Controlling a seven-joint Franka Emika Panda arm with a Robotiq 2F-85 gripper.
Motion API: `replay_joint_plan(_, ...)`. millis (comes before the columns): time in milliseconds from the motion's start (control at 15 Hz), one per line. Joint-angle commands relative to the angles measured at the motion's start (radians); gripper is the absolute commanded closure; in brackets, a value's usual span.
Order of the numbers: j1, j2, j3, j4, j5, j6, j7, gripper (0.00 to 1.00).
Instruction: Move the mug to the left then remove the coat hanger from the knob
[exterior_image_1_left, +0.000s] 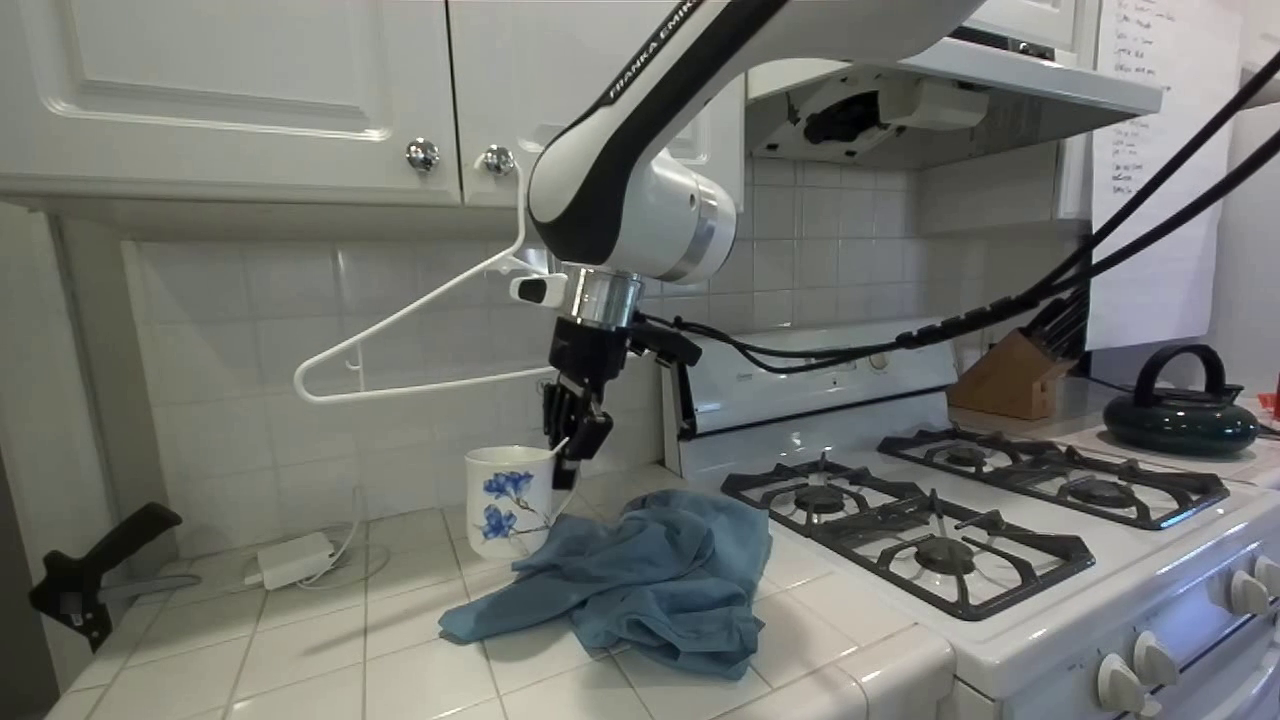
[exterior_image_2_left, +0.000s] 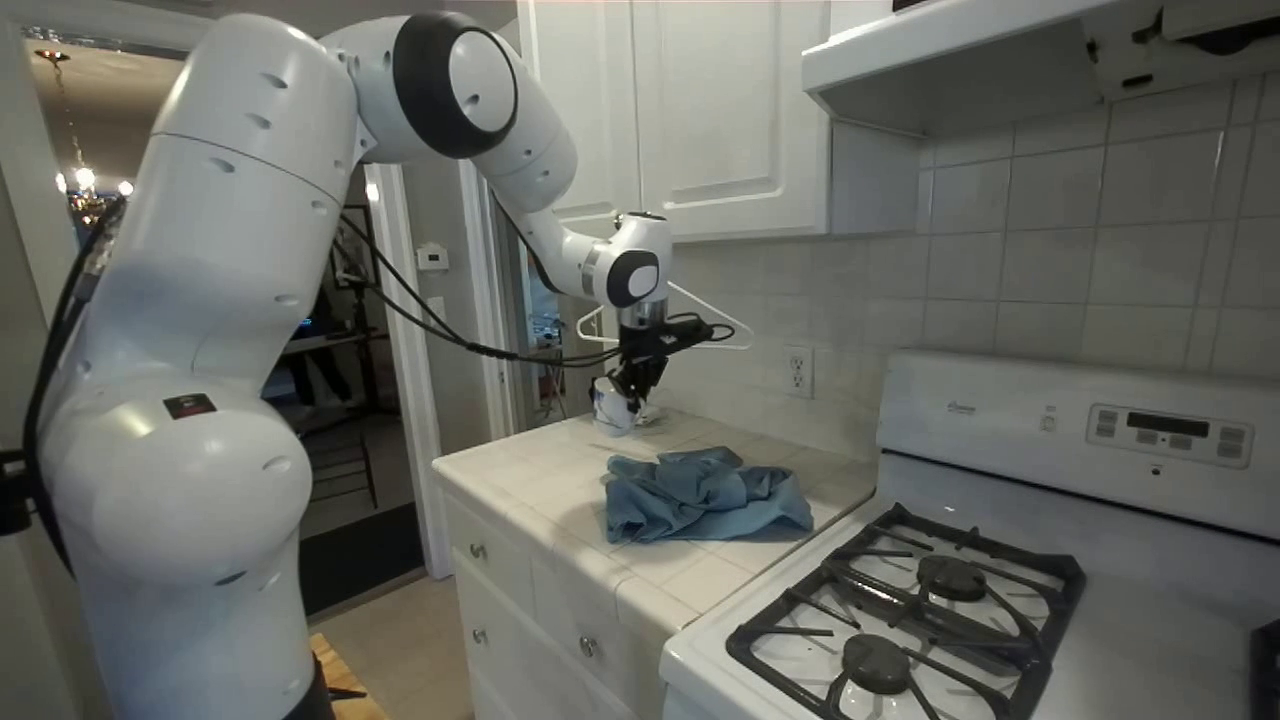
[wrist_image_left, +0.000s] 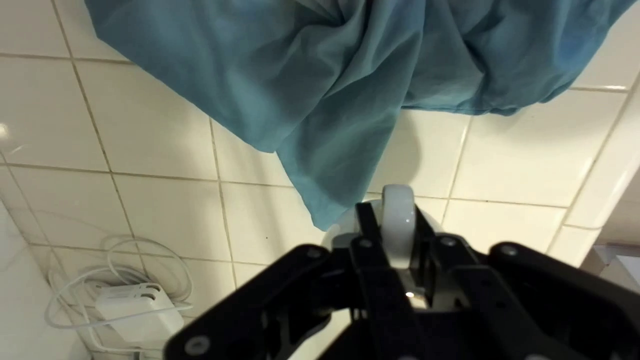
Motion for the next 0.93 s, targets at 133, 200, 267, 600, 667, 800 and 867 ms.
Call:
replay_joint_plan(133, 0.029, 0.033, 0.006, 0.05, -0.077, 0.032, 0.122, 0.96)
replay_joint_plan(200, 0.034, 0.045, 0.007, 0.062, -0.085, 0.038, 0.133, 0.96)
replay_joint_plan(267, 0.043, 0.061, 0.006, 0.08, -0.09, 0.039, 0.16, 0.96)
replay_joint_plan(600, 0.114, 0.138, -0.02, 0.16, -0.236, 0.024, 0.289, 0.96)
replay_joint_plan(667, 0.125, 0.149, -0.025, 0.17, -0.268, 0.025, 0.311, 0.96)
replay_joint_plan(800, 0.149, 0.161, -0.037, 0.183, -0.341, 0.032, 0.357, 0.96)
replay_joint_plan(867, 0.156, 0.166, -0.037, 0.188, -0.366, 0.04, 0.372, 0.96)
